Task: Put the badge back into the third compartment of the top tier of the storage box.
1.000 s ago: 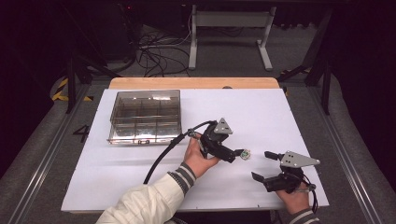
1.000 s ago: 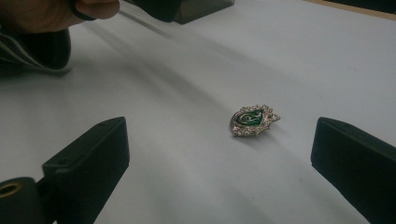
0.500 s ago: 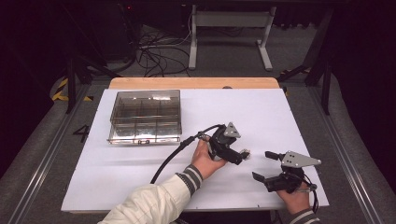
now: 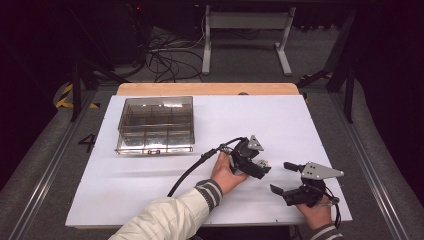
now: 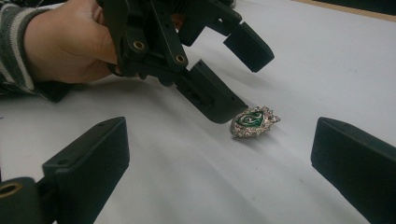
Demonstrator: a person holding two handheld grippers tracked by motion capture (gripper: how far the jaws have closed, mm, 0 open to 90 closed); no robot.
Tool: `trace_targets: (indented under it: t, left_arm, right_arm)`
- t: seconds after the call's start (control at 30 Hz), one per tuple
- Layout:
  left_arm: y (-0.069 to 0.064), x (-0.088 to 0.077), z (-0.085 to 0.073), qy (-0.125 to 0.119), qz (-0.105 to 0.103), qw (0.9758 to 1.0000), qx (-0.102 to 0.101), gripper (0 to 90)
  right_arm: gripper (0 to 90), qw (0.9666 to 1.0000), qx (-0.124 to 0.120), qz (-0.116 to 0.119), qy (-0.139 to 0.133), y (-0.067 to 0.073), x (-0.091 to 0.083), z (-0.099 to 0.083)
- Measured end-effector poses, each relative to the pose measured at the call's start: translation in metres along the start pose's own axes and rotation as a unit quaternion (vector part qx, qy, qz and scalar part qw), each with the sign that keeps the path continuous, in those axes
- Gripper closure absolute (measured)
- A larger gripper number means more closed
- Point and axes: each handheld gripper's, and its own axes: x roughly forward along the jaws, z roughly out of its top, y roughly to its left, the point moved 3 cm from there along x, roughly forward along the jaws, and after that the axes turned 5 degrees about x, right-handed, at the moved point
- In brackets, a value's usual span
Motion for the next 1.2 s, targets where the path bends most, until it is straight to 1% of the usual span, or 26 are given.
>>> trace_targets:
  t: [0.1, 0.23, 0.33, 0.37, 0.4, 0.47, 0.5, 0.6, 0.7, 0.87, 0.9, 0.97, 1.2]
  left_arm:
    - [-0.001, 0.005, -0.001, 0.008, 0.002, 0.9999, -0.006, 20.7]
    - [-0.003, 0.011, -0.003, 0.015, 0.005, 0.9999, -0.006, 23.0]
    - [-0.005, 0.016, -0.004, 0.018, 0.002, 0.9998, -0.004, 25.4]
    - [-0.007, 0.017, -0.004, 0.020, 0.003, 0.9998, -0.002, 27.8]
    - [-0.007, 0.018, -0.004, 0.022, 0.008, 0.9997, 0.005, 28.8]
    - [-0.008, 0.018, -0.004, 0.025, 0.012, 0.9996, 0.008, 30.8]
    - [-0.008, 0.019, -0.003, 0.022, 0.012, 0.9997, 0.005, 32.0]
    - [-0.009, 0.020, -0.003, 0.026, 0.015, 0.9995, 0.006, 35.3]
    - [-0.009, 0.019, -0.003, 0.030, 0.015, 0.9993, 0.015, 39.9]
    - [-0.009, 0.020, -0.004, 0.030, 0.020, 0.9992, 0.014, 47.3]
    - [-0.009, 0.020, -0.004, 0.029, 0.021, 0.9993, 0.013, 49.2]
    - [-0.010, 0.021, -0.004, 0.034, 0.023, 0.9990, 0.017, 55.3]
    - [-0.010, 0.021, -0.004, 0.034, 0.026, 0.9989, 0.020, 56.9]
  right_arm:
    - [5.1, 1.0000, 0.000, 0.000, 0.000, 0.000, 0.000, 0.000]
    - [5.1, 1.0000, -0.001, 0.001, 0.000, 0.000, 0.000, 0.000]
    - [5.1, 1.0000, -0.002, 0.002, 0.000, 0.000, 0.000, 0.000]
    - [5.1, 1.0000, -0.003, 0.002, 0.000, 0.000, 0.000, 0.000]
    - [5.1, 1.0000, -0.002, 0.002, 0.000, 0.000, 0.000, 0.000]
    - [5.2, 1.0000, -0.003, 0.002, 0.000, 0.000, 0.000, 0.000]
    - [5.2, 1.0000, -0.003, 0.003, 0.000, 0.000, 0.000, 0.000]
    - [5.1, 1.0000, -0.003, 0.003, 0.001, 0.000, 0.001, 0.000]
    - [5.1, 1.0000, -0.002, 0.002, 0.002, 0.001, 0.001, 0.000]
    - [5.2, 1.0000, -0.002, 0.002, 0.001, 0.000, 0.001, 0.000]
    - [5.2, 1.0000, -0.002, 0.002, 0.001, 0.000, 0.001, 0.000]
    - [5.2, 1.0000, -0.001, 0.003, 0.001, 0.000, 0.001, 0.000]
    - [5.2, 1.0000, -0.001, 0.003, 0.001, 0.000, 0.001, 0.000]
